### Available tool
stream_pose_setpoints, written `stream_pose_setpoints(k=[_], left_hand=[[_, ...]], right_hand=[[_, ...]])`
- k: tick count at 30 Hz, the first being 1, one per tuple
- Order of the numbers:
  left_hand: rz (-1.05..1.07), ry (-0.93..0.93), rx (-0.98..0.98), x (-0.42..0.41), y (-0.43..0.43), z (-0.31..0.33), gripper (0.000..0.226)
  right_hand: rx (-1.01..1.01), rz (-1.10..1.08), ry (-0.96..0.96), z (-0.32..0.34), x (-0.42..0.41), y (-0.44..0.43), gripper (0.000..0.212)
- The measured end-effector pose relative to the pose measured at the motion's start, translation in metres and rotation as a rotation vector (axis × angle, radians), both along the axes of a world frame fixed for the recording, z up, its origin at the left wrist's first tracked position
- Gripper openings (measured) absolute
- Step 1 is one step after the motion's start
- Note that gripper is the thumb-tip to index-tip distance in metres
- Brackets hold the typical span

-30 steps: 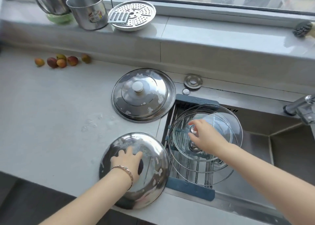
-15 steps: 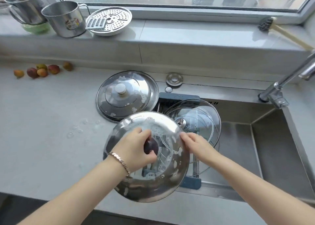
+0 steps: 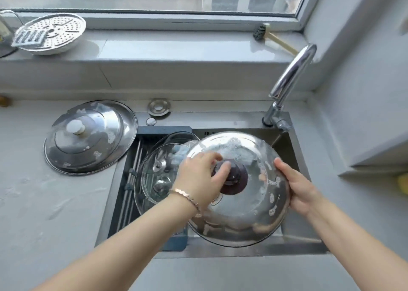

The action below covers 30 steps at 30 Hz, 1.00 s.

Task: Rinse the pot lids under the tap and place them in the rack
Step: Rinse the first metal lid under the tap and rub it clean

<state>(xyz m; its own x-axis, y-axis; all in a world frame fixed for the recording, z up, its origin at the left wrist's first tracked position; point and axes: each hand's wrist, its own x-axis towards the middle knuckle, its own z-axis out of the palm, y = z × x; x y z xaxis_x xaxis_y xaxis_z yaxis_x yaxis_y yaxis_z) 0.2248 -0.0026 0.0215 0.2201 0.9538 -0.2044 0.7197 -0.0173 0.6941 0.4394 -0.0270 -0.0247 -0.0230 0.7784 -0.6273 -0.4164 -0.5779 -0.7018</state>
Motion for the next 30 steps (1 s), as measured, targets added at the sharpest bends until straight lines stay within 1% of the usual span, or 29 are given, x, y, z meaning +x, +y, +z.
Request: stream_pose_setpoints(k=[1, 2, 3, 4, 5, 6, 7, 8, 9, 10, 11, 12, 13, 14, 16, 18, 19, 20, 21, 22, 24, 26, 27, 29, 30], left_hand=[[0.091, -0.041, -0.103, 0.008, 0.008, -0.003, 0.027], [0.187, -0.087, -0.194, 0.014, 0.017, -0.007, 0.024], [0.259, -0.094, -0.236, 0.018, 0.024, -0.013, 0.023], [0.312, -0.061, -0.23, 0.022, 0.03, -0.02, 0.026], [0.36, -0.025, -0.226, 0.025, 0.033, -0.029, 0.033], [0.412, -0.001, -0.249, 0.03, 0.034, -0.034, 0.043], [0.469, -0.025, -0.317, 0.036, 0.033, -0.04, 0.053], [0.524, -0.098, -0.402, 0.042, 0.031, -0.043, 0.057], [0.568, -0.177, -0.462, 0.046, 0.029, -0.046, 0.051], [0.594, -0.233, -0.475, 0.051, 0.027, -0.045, 0.039], [0.606, -0.258, -0.463, 0.053, 0.027, -0.044, 0.032], [0.621, -0.286, -0.445, 0.053, 0.028, -0.044, 0.03], [0.648, -0.319, -0.439, 0.053, 0.029, -0.042, 0.03], [0.685, -0.381, -0.453, 0.052, 0.03, -0.04, 0.031], [0.745, -0.564, -0.596, 0.051, 0.032, -0.035, 0.036], [0.746, -0.79, -0.791, 0.054, 0.034, -0.03, 0.055], [0.726, -0.845, -0.819, 0.057, 0.034, -0.029, 0.061], [0.733, -0.877, -0.802, 0.059, 0.036, -0.03, 0.06], [0.769, -0.899, -0.768, 0.061, 0.037, -0.031, 0.055], [0.811, -0.928, -0.734, 0.063, 0.039, -0.031, 0.047], [0.855, -0.982, -0.659, 0.067, 0.042, -0.031, 0.035], [0.814, -1.004, -0.584, 0.07, 0.043, -0.033, 0.04], [0.801, -1.001, -0.558, 0.073, 0.042, -0.033, 0.042], [0.813, -1.0, -0.504, 0.073, 0.041, -0.032, 0.027], [0.829, -0.993, -0.486, 0.07, 0.041, -0.033, 0.024]], right_hand=[[0.001, -0.012, -0.005, -0.005, 0.015, -0.001, 0.029], [0.005, -0.011, -0.007, -0.009, 0.029, -0.002, 0.032], [0.001, -0.006, -0.011, -0.016, 0.045, -0.003, 0.045], [-0.015, 0.005, -0.01, -0.02, 0.057, -0.004, 0.058], [-0.027, 0.014, 0.002, -0.024, 0.069, -0.003, 0.063], [-0.036, 0.016, 0.02, -0.027, 0.079, -0.002, 0.06], [-0.04, 0.015, 0.046, -0.028, 0.087, 0.001, 0.052], [-0.042, 0.012, 0.082, -0.029, 0.093, 0.005, 0.045], [-0.033, 0.008, 0.112, -0.031, 0.098, 0.009, 0.04], [-0.029, 0.0, 0.132, -0.035, 0.102, 0.013, 0.037], [-0.025, -0.009, 0.147, -0.04, 0.107, 0.018, 0.037], [-0.019, -0.014, 0.175, -0.045, 0.11, 0.023, 0.041], [-0.023, -0.02, 0.196, -0.05, 0.113, 0.027, 0.051], [-0.03, -0.02, 0.208, -0.056, 0.115, 0.032, 0.06], [-0.053, -0.037, 0.236, -0.071, 0.118, 0.04, 0.067], [-0.069, -0.039, 0.268, -0.074, 0.114, 0.045, 0.067], [-0.066, -0.037, 0.289, -0.074, 0.112, 0.047, 0.064], [-0.071, -0.012, 0.298, -0.07, 0.107, 0.049, 0.057], [-0.089, 0.02, 0.267, -0.067, 0.104, 0.051, 0.048], [-0.114, 0.067, 0.187, -0.065, 0.1, 0.054, 0.043], [-0.152, 0.171, -0.132, -0.067, 0.094, 0.063, 0.054], [-0.148, 0.185, -0.483, -0.065, 0.088, 0.075, 0.063], [-0.134, 0.172, -0.597, -0.063, 0.085, 0.083, 0.065], [-0.119, 0.159, -0.666, -0.058, 0.082, 0.101, 0.064], [-0.127, 0.165, -0.681, -0.055, 0.08, 0.112, 0.062]])
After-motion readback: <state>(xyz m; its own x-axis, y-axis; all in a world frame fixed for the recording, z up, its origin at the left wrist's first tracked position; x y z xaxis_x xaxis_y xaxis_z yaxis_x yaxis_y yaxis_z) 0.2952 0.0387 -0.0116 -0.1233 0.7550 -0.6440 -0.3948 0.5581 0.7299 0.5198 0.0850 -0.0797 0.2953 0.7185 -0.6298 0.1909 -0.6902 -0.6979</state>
